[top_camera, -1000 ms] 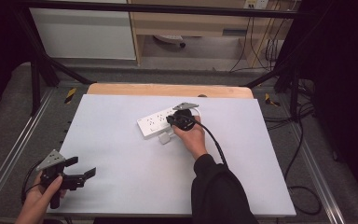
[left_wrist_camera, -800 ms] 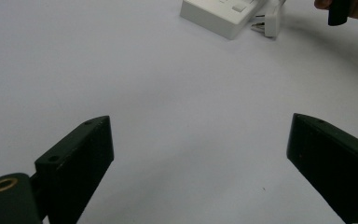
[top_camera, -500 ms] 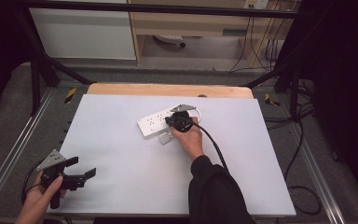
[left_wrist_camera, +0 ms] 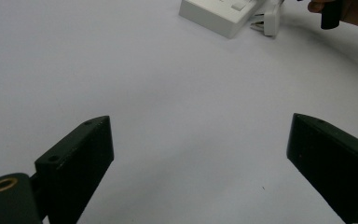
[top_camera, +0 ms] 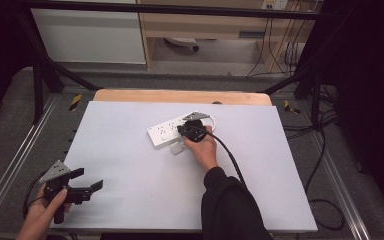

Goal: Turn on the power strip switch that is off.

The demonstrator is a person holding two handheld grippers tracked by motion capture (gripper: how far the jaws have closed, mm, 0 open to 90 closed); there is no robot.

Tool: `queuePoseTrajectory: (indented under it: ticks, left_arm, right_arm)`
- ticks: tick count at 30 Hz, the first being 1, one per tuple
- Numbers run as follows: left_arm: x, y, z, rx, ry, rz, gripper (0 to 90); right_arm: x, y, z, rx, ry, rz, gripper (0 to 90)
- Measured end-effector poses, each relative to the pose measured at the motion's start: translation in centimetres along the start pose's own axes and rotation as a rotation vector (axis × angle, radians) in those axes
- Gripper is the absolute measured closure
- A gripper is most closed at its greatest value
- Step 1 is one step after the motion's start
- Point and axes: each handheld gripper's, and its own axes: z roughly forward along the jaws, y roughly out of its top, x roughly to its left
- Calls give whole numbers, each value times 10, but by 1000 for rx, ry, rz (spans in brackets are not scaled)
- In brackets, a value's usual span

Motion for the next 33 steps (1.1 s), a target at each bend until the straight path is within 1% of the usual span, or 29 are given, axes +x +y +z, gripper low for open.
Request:
queuePoseTrajectory:
  ticks: [12, 14, 21, 33]
  left_arm:
    - [0, 0, 0, 1, 1, 0, 74]
    - [0, 0, 0, 1, 1, 0, 74]
    - [0, 0, 0, 2, 1, 1, 74]
    - [0, 0, 0, 5, 1, 2, 74]
  right_arm:
    - [4, -2, 2, -13, 1, -10, 900]
    - [4, -2, 2, -14, -3, -23, 900]
    - [5, -3, 3, -24, -6, -38, 900]
    - [5, -3, 3, -23, -5, -36, 900]
